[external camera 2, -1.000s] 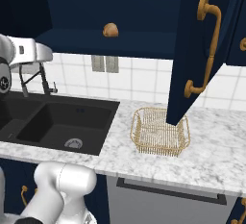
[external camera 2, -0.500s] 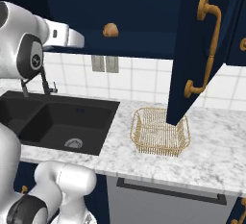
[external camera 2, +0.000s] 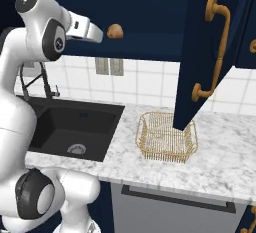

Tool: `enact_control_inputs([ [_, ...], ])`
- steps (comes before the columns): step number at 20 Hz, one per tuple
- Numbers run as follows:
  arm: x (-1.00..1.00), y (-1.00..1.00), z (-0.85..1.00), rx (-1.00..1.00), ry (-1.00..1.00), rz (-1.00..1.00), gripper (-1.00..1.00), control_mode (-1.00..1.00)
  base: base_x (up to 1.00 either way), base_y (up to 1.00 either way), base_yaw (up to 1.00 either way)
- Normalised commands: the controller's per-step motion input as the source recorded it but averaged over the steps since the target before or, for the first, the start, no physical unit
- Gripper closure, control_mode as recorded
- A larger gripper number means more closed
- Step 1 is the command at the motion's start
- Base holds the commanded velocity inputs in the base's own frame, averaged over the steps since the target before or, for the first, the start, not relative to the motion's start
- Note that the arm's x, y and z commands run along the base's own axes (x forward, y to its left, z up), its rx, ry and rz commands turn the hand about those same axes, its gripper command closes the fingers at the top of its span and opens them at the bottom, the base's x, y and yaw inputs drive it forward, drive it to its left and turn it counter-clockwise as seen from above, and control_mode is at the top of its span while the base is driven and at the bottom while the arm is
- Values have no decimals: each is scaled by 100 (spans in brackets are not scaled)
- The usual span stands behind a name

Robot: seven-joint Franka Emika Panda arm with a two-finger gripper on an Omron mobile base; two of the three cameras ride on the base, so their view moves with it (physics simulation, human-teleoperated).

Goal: Open the cabinet, pick up the bread from the cabinet and place it in the basket. Then move the basket to the dining counter.

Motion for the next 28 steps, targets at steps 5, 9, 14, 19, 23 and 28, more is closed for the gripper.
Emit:
enact_control_inputs([
  [5, 70, -3, -6, 1, 2, 0, -100, -100, 0, 0, 0],
  [9, 60, 0, -18, 0, -12, 0, -100, -100, 0, 0, 0],
  [14, 57, 0, -11, 0, -13, 0, -100, -100, 0, 0, 0],
  [19, 38, 0, 0, 0, 0, 0, -100, -100, 0, 0, 0],
  [23, 38, 0, 0, 0, 11, 0, -100, -100, 0, 0, 0],
  [28, 47, 0, 0, 0, 1, 0, -100, -100, 0, 0, 0],
])
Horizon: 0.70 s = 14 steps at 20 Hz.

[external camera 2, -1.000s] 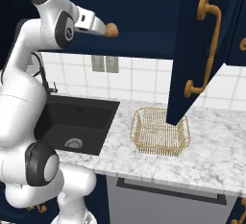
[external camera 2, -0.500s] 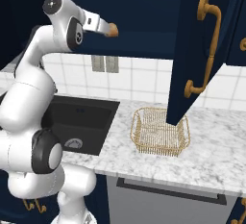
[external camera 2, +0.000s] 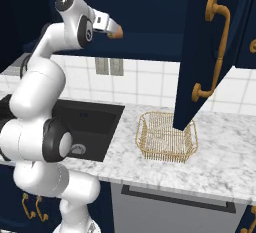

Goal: Open the cabinet, pick up the bread from the cabinet and place it in the basket. Then move the basket to the dining counter.

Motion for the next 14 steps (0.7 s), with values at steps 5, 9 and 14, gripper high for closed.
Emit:
enact_control_inputs([
  [5, 52, 0, -3, 0, 0, 0, -100, -100, 0, 0, 0],
  [9, 44, 0, -9, 0, 0, 0, -100, -100, 0, 0, 0],
  [14, 44, 0, -20, 0, 0, 0, -100, -100, 0, 0, 0],
])
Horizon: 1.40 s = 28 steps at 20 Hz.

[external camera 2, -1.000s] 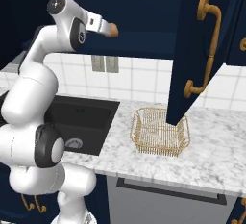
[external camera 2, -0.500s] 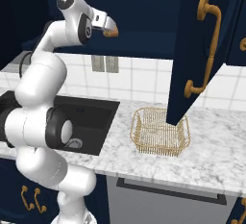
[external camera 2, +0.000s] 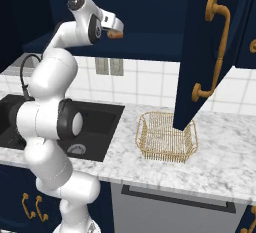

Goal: Open the cabinet, pick up the bread from the cabinet and place it in the basket. Then move the basket to the dining counter.

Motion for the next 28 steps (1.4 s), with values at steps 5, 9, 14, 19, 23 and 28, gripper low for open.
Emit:
enact_control_inputs([
  [5, 28, -7, -4, 0, 0, 0, -100, -100, 0, 0, 0],
  [9, 35, -5, -3, 0, 0, 0, -100, -100, 0, 0, 0],
  [14, 30, -1, -2, 0, 0, 0, -100, -100, 0, 0, 0],
  [19, 25, 0, -2, 0, 0, 0, -100, -100, 0, 0, 0],
  [23, 24, 0, -5, 0, 0, 0, -100, -100, 0, 0, 0],
  [28, 22, 0, -11, 0, 0, 0, -100, -100, 0, 0, 0],
])
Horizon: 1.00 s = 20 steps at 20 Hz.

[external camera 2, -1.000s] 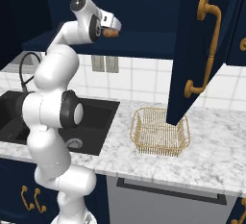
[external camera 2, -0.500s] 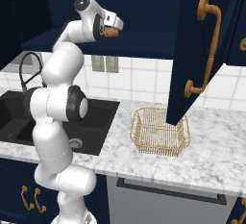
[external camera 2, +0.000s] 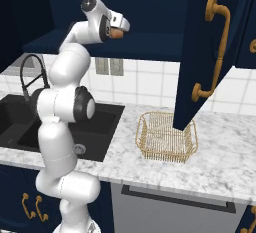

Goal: Open the cabinet, pick up the bread from the cabinet and place it in the basket. Then move the basket to the dining counter.

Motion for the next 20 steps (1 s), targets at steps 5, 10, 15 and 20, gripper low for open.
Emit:
enact_control_inputs([
  [5, 21, -1, -4, 0, 0, 0, 100, -100, 0, 0, 0],
  [10, -2, -5, 0, 1, 0, 0, 100, -100, 0, 0, 0],
  [15, -64, 0, -9, 0, -1, 0, 100, -100, 0, 0, 0],
  [20, -100, 0, -3, 0, -11, 0, 100, -100, 0, 0, 0],
])
